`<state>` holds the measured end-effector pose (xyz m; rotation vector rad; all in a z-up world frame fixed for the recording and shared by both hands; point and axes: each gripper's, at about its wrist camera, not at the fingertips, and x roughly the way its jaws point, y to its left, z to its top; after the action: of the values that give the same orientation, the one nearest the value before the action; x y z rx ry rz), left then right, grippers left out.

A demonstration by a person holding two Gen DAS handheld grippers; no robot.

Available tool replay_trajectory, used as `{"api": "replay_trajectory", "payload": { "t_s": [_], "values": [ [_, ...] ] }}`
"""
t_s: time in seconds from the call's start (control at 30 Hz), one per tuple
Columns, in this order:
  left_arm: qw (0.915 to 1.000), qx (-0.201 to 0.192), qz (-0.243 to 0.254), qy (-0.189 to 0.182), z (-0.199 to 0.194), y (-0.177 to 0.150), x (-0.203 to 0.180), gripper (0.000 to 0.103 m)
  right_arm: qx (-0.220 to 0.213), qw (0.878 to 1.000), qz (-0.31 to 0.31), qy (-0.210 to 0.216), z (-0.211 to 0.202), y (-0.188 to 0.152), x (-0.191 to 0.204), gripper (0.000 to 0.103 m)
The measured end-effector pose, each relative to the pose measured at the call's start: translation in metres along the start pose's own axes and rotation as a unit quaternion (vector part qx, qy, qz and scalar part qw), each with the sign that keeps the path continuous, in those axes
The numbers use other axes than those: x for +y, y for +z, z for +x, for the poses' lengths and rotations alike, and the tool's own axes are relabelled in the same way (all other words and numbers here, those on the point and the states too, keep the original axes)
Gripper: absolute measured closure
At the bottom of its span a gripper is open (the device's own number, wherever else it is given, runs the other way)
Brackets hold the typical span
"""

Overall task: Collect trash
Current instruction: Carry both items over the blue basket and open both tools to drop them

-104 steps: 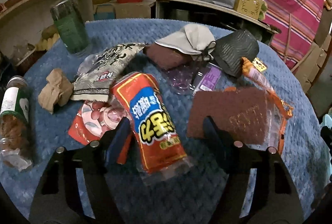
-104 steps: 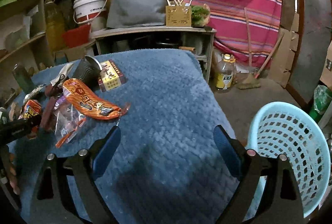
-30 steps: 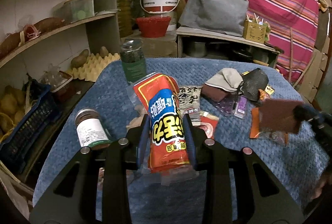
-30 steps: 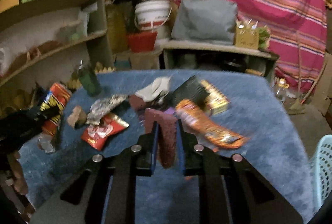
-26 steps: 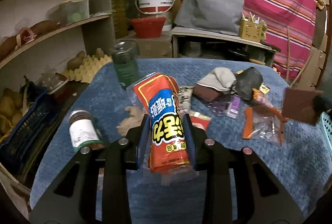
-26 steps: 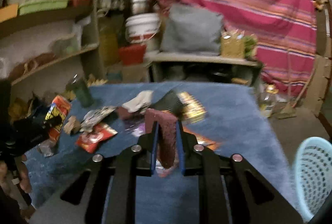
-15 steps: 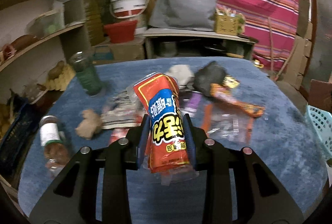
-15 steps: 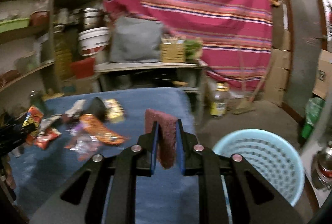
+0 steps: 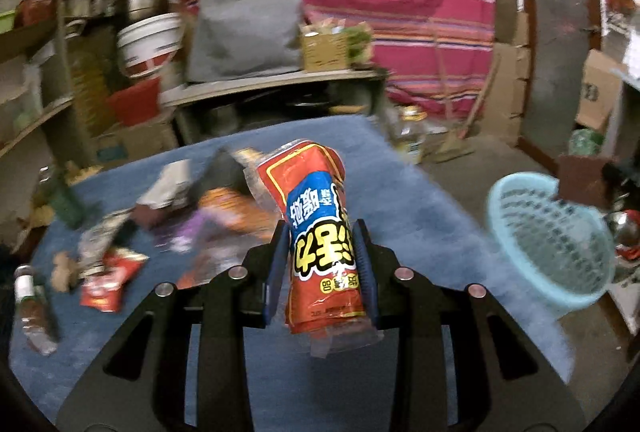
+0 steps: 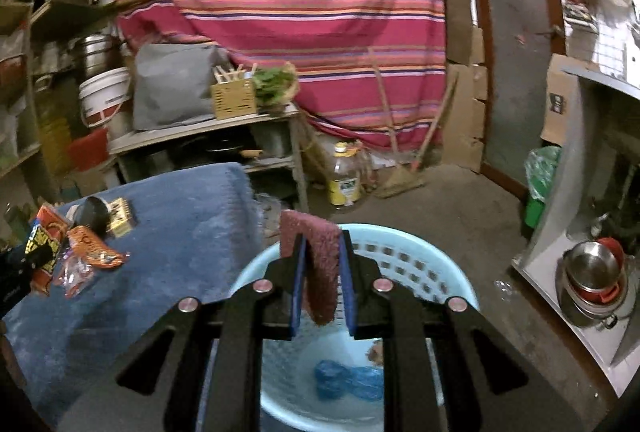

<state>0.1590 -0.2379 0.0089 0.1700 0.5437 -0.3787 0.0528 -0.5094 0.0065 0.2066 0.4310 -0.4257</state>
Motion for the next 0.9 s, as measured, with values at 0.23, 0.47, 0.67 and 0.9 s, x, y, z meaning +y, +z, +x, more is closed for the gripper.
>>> {"api": "replay_trajectory", "payload": {
  "t_s": [0.23, 0.47, 0.67, 0.9],
  "values": [
    [0.9977, -0.010, 0.032, -0.058, 0.010, 0.010, -0.091, 0.071, 0.006, 1.000, 0.014, -0.009, -0.002, -0.006, -0.034, 0.086],
    [0.9953, 0.004, 0.044, -0.087, 0.030, 0.005, -0.143, 0.071, 0.016, 0.999, 0.031, -0.007, 0.005, -0.011, -0.059, 0.086],
    [0.9922, 0.018, 0.053, -0.112, 0.048, 0.005, -0.175, 0.071, 0.020, 0.998, 0.050, -0.015, 0.008, -0.015, -0.084, 0.086],
    [0.9900, 0.024, 0.060, -0.126, 0.066, 0.011, -0.197, 0.069, 0.022, 0.998, 0.055, -0.015, 0.010, -0.016, -0.090, 0.086]
  ]
}}
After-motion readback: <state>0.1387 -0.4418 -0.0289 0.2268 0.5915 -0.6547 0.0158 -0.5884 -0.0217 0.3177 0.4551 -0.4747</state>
